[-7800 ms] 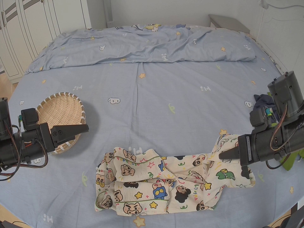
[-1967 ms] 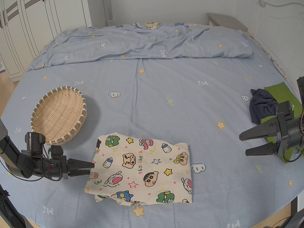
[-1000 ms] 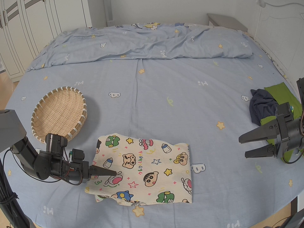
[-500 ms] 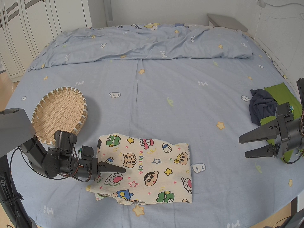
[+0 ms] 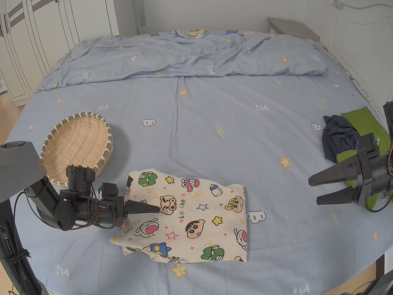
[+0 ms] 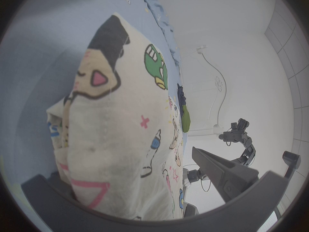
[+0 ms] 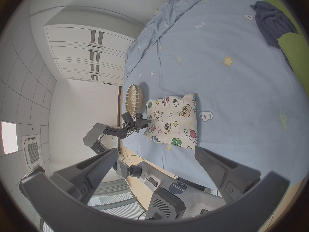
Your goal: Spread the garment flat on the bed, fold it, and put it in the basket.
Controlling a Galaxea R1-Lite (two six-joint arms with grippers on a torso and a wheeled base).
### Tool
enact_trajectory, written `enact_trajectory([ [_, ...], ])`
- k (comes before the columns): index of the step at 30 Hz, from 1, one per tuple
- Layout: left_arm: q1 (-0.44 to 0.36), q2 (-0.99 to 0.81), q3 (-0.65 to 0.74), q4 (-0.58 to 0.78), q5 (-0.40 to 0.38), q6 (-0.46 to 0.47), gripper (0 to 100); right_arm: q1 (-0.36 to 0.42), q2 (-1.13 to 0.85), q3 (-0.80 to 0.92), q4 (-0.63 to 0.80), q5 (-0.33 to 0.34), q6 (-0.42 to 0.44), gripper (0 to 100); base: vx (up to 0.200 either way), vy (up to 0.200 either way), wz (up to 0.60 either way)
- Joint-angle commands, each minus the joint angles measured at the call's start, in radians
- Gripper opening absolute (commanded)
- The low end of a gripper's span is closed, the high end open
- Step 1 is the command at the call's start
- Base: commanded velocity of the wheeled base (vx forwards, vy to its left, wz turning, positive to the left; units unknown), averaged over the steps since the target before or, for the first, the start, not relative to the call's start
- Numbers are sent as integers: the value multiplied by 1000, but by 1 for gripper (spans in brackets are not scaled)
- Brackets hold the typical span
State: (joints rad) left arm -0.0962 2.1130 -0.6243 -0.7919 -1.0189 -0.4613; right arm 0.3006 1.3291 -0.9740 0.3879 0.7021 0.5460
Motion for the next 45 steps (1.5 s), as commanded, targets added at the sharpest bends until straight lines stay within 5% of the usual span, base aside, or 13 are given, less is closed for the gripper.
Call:
enact_trajectory([
  [1, 1, 1, 18, -24, -3, -13, 100, 0, 2, 0, 0, 0, 0, 100, 0, 0, 0],
  [7, -2, 4, 37, -69, -1, -13, 100, 2, 4, 0, 0, 0, 0, 100, 0, 0, 0],
  [8, -4, 4, 38, -70, -1, -13, 0, 0, 4, 0, 0, 0, 0, 100, 0, 0, 0],
  [45, -59, -214, 75, -64, 45, -63, 0, 2, 7, 0, 0, -4, 0, 100, 0, 0, 0],
])
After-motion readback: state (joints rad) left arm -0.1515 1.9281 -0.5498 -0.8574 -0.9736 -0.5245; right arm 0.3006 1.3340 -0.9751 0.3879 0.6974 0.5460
